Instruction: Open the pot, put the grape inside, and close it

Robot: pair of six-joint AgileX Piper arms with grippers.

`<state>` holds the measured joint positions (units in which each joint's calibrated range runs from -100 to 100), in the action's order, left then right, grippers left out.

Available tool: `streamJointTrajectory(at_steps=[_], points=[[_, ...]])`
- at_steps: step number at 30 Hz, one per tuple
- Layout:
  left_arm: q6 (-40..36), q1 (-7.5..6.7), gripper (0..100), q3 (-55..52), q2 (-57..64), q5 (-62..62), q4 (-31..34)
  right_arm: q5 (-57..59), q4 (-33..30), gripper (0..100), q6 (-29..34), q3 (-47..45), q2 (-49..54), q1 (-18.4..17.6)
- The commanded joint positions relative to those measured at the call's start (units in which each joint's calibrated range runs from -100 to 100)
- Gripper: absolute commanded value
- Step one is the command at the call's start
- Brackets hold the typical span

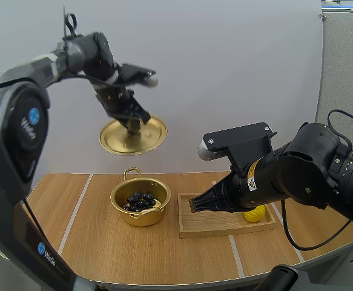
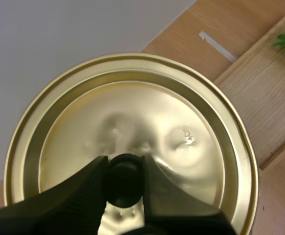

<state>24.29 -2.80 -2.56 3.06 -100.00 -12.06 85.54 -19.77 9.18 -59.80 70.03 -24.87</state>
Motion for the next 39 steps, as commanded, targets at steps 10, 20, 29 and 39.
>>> streamJointTrajectory(at_steps=[10, 20, 29, 39], points=[[7.27, -0.15, 0, -15.62, -1.39, 5.29, -3.85, 0.16, -1.97, 0, -0.58, -0.16, 0.66, 0.27], [10.11, -0.15, 0, -20.71, -1.78, 18.92, -5.29, 0.16, -1.97, 0, -0.58, -0.16, 0.66, 0.27], [11.56, -0.15, 0, -20.75, -3.09, 24.47, -5.29, 0.16, -1.97, 0, -0.58, -0.16, 0.66, 0.27], [11.56, -0.15, 0, -20.75, -7.61, 24.49, -6.78, 0.16, -1.97, 0, -0.58, -0.16, 0.66, 0.27]])
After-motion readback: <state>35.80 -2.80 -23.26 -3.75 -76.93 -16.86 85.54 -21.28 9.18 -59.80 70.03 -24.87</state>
